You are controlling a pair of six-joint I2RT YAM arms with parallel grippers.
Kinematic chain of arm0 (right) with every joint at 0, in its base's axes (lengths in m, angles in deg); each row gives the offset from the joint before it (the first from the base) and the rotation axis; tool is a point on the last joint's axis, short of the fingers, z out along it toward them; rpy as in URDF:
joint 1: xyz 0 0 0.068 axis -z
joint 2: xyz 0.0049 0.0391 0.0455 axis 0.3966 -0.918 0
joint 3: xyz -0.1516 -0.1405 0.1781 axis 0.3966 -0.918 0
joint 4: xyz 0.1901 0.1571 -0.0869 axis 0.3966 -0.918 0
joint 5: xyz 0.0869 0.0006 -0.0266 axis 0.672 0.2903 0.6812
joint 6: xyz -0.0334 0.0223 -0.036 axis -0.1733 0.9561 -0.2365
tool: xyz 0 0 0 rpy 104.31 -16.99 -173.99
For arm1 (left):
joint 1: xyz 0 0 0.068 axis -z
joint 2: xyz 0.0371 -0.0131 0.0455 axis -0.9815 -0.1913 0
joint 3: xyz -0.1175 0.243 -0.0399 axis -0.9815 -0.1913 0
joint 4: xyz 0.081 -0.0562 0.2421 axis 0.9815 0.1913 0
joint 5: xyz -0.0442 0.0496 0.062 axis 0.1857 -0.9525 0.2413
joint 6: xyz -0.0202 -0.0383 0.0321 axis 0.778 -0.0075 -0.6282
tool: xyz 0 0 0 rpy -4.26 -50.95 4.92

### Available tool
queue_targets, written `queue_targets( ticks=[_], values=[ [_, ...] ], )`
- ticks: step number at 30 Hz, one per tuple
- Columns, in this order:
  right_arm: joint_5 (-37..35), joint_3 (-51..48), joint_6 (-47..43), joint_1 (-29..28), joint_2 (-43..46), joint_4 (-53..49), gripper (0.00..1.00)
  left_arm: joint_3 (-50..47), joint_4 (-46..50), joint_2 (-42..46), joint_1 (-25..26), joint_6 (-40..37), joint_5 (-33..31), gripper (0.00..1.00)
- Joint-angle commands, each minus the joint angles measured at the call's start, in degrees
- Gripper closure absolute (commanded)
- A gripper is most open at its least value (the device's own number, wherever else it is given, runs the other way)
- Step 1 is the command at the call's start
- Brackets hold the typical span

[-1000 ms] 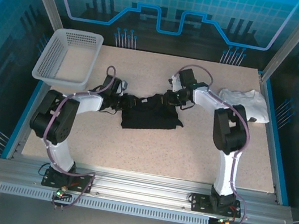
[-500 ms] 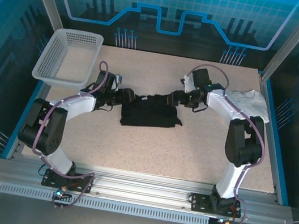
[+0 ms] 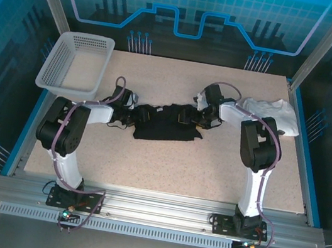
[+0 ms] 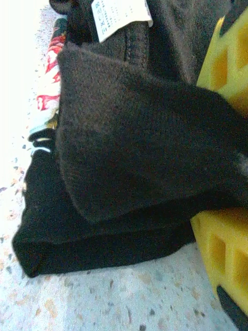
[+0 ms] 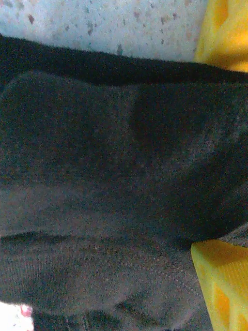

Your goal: Fold the inside-out t-shirt

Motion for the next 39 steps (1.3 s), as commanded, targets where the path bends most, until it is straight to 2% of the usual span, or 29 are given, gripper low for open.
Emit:
queue_targets(
  ticks=[1,5,8,13,16,18,21,24,31,34,39],
  values=[
    [4.74,0.26,3.19,-3.25,-4.11,3.07,0.27,-2.69,-0.98,-2.98,-0.04,0.73,2.91,0.64],
    [4.88,0.74,4.60,-3.40,-4.60,4.12,0.43,-2.99,-1.50,-3.60,-0.04,0.63,3.21,0.72],
    [6.00,0.56,5.50,-3.20,-4.01,5.75,0.58,-2.96,-1.57,-3.62,-0.04,0.54,3.26,0.75],
    [8.18,-0.33,6.38,-2.50,-2.63,8.99,0.76,-2.81,-1.81,-3.49,-0.04,0.71,3.44,0.78],
    [7.42,-0.49,4.57,-1.22,-0.90,7.81,0.92,-2.77,-1.55,-2.51,0.00,0.72,3.30,0.77],
    [6.96,-0.83,2.30,0.03,1.01,6.44,0.99,-2.72,-1.35,-1.02,-0.13,0.71,3.09,0.67],
    [4.02,-0.46,-4.66,2.09,4.93,0.79,1.00,-2.89,-0.88,2.80,-0.46,-0.02,1.54,0.45],
    [-1.40,1.00,-13.14,4.36,10.04,-7.57,1.00,-3.57,-0.17,8.21,-1.26,-0.09,0.54,0.37],
    [-17.20,10.08,-25.68,11.46,17.90,-24.79,1.00,-4.56,2.21,18.04,-1.27,1.33,0.48,0.35],
    [-23.40,16.33,-28.99,12.87,17.95,-30.02,1.00,-4.30,3.66,19.97,-1.27,1.24,1.02,0.35],
    [-29.25,26.65,-32.62,15.19,16.29,-36.53,1.00,-4.02,5.96,22.11,-1.27,-0.11,0.62,0.35]
  ],
)
